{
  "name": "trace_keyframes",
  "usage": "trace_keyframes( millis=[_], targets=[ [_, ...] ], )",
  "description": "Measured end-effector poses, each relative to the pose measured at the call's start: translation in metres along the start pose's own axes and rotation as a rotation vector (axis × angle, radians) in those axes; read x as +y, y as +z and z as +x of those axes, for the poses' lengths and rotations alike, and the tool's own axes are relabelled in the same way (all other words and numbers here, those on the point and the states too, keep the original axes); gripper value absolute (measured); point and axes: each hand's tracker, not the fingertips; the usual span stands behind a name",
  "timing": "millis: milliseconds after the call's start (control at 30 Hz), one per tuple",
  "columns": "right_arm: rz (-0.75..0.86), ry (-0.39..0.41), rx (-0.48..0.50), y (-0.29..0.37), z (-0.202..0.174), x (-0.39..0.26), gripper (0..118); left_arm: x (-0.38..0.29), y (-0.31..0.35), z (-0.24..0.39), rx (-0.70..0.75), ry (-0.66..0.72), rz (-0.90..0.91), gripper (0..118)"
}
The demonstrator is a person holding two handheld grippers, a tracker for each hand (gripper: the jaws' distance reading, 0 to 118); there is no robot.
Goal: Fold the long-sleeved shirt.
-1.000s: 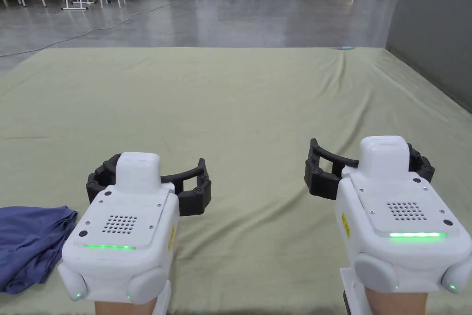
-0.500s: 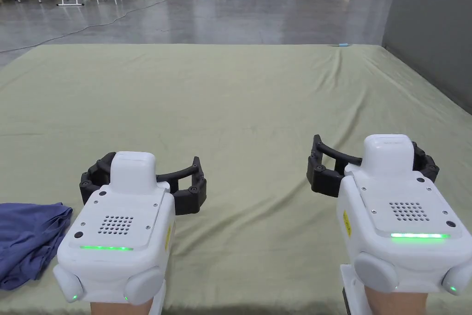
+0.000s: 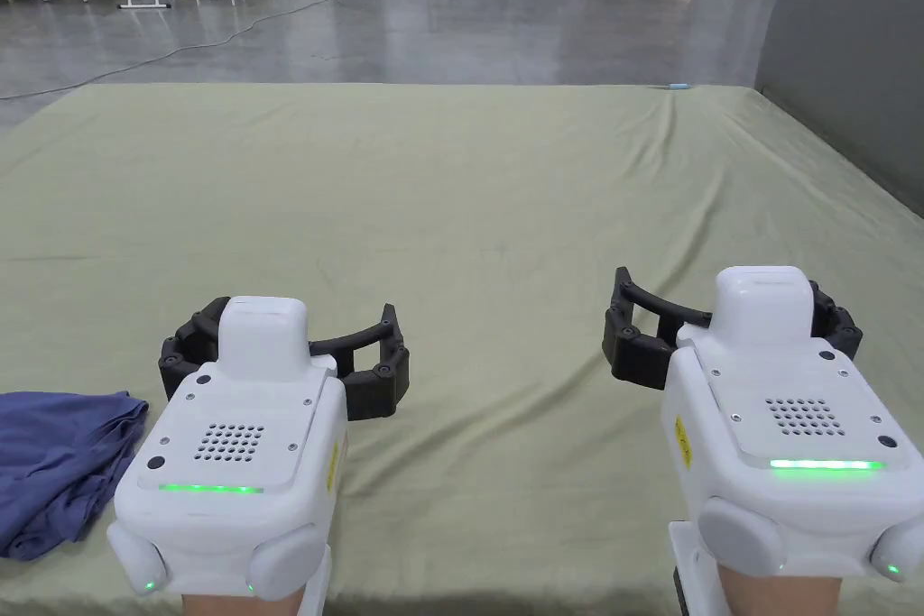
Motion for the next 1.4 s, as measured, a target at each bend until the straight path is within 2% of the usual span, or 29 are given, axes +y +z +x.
trace_keyframes(
  millis=[1100,1233,1400],
  targets=[
    [-0.022,0.002,0.003,-0.004,-0.005,-0.004,109,-0.003,-0.001,-0.001,0.012,-0.005,-0.006,118],
    [-0.102,-0.037,0.033,-0.011,-0.008,-0.001,109,-0.003,-0.002,-0.002,0.013,-0.008,-0.012,118],
    [-0.091,-0.039,0.062,-0.005,-0.012,0.006,109,-0.002,-0.001,-0.003,0.015,-0.015,-0.007,118]
  ],
)
